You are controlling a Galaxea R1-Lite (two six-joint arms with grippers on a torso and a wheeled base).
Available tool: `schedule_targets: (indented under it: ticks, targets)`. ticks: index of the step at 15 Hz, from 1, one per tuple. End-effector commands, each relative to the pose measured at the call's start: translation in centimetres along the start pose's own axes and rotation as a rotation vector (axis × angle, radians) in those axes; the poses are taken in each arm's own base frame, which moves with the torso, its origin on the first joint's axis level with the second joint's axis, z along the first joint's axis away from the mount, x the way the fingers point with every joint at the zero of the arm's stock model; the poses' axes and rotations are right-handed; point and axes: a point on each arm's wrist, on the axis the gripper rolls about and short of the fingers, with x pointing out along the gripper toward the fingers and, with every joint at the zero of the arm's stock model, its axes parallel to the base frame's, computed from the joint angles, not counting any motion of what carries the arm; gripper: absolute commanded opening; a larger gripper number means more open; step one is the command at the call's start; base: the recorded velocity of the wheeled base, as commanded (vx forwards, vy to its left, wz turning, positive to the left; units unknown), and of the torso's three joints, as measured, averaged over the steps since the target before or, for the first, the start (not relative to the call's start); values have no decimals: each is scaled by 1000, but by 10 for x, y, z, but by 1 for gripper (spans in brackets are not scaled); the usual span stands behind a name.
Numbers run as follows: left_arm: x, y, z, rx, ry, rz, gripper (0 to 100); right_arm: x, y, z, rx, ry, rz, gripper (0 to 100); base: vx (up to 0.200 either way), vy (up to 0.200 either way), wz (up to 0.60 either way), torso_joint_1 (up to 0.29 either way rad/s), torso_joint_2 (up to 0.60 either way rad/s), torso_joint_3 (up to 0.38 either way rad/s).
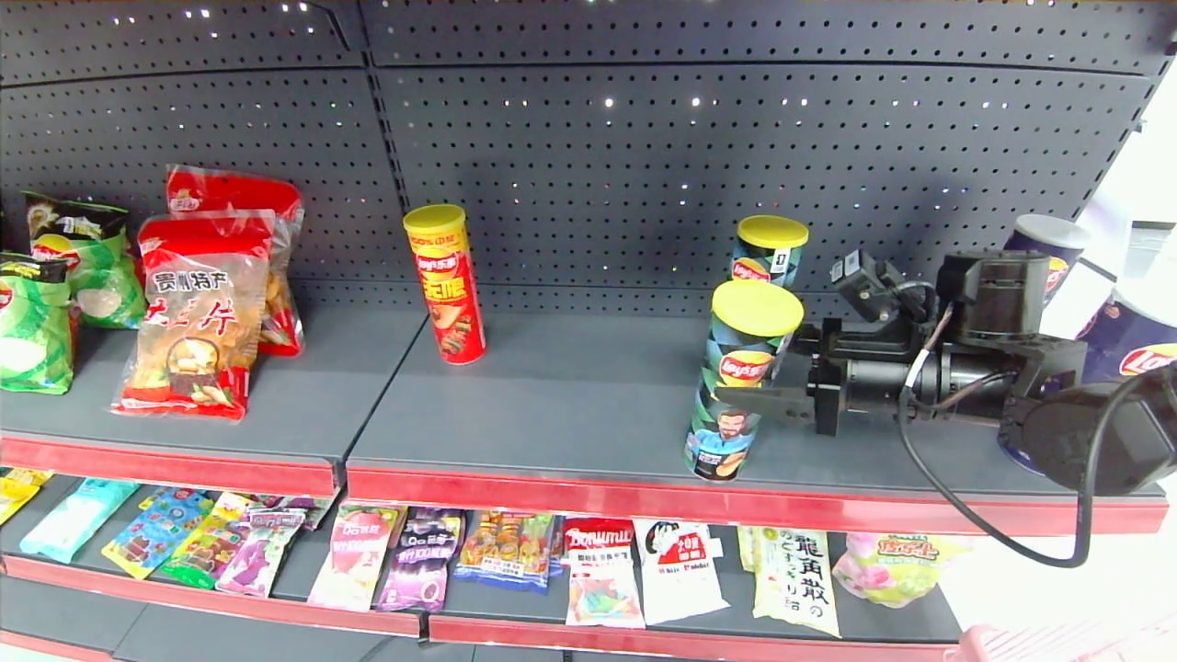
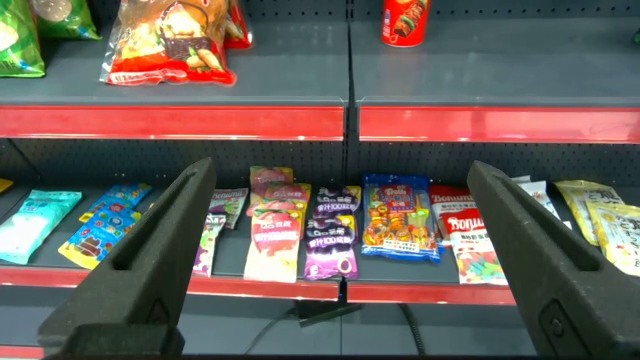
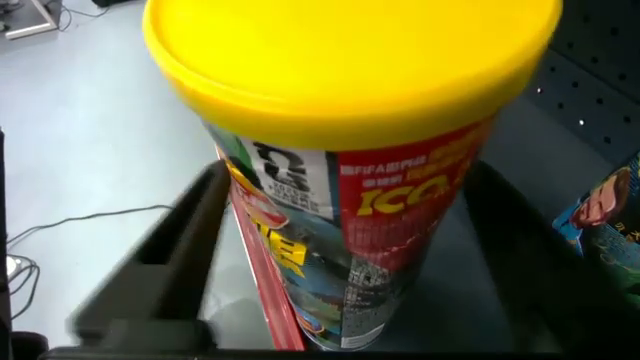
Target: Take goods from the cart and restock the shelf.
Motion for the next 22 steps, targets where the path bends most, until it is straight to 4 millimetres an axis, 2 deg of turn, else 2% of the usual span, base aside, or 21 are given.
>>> schedule_targets:
  ticks: [1, 8, 12, 17, 22]
  targets:
    - [0, 0, 0, 0, 1, 0, 100, 3, -2, -2, 4, 4, 3, 0, 0, 0, 0, 0, 0, 0]
    - [0, 0, 0, 0, 1, 0, 100, -5, 1, 4, -13, -13, 6, 0, 0, 0, 0, 0, 0, 0]
    - [0, 0, 0, 0, 1, 0, 100, -26, -5, 13, -33, -38, -39, 0, 0, 0, 0, 0, 0, 0]
    - [0, 0, 0, 0, 1, 0, 100, -35, -7, -1, -52, -12, -43, 0, 0, 0, 0, 0, 0, 0]
    - [0, 0, 0, 0, 1, 0, 100, -41, -10, -3, -43, -18, -36, 0, 0, 0, 0, 0, 0, 0]
